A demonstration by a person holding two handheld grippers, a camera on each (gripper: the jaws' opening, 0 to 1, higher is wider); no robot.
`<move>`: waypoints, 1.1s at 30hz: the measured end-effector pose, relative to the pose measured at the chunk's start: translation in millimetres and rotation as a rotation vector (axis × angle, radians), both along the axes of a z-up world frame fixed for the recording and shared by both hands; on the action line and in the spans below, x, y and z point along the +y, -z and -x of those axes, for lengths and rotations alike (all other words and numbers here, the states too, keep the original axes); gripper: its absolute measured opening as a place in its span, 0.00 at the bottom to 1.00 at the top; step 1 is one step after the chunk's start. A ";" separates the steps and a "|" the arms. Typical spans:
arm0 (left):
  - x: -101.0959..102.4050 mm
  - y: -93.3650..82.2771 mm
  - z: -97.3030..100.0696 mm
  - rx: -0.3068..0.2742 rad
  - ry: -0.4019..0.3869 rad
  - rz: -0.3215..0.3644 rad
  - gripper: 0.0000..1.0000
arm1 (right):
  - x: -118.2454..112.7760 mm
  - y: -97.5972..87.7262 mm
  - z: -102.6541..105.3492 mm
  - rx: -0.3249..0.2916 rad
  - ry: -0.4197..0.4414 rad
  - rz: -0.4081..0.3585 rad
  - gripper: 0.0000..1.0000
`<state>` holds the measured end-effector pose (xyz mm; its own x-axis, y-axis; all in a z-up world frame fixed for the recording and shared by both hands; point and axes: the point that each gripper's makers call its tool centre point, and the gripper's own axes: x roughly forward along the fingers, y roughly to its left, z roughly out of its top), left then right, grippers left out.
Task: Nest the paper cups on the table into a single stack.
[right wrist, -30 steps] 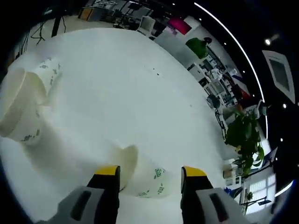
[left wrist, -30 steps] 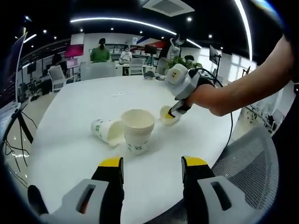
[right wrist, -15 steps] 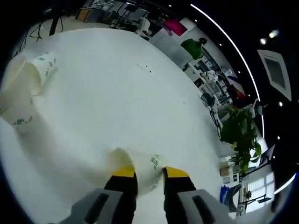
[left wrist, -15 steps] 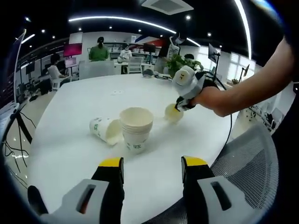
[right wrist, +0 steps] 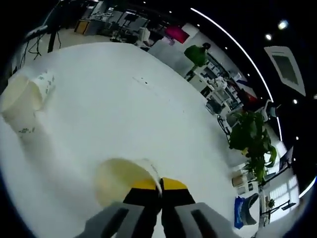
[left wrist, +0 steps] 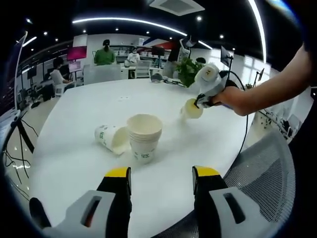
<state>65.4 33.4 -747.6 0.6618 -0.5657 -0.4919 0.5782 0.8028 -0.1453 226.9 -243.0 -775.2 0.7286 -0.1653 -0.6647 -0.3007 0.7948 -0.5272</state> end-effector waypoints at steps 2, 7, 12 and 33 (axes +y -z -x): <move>-0.1 -0.7 0.2 -0.001 0.000 0.000 0.48 | 0.2 -1.4 -0.3 0.000 -0.002 -0.011 0.00; 0.4 -2.1 0.0 -0.004 -0.005 0.002 0.48 | 7.4 -6.4 0.1 0.010 -0.034 -0.039 0.00; 0.6 -2.8 0.0 -0.005 -0.007 0.001 0.48 | 24.4 -14.9 0.8 0.025 -0.096 -0.063 0.00; 1.5 -2.1 0.6 -0.005 -0.011 -0.016 0.49 | 84.8 -75.0 -12.3 0.069 -0.369 -0.105 0.00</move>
<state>64.9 34.8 -745.5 0.6707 -0.5503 -0.4972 0.5700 0.8114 -0.1293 239.2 -158.2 -700.2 0.6793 0.1715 -0.7135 -0.6084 0.6753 -0.4170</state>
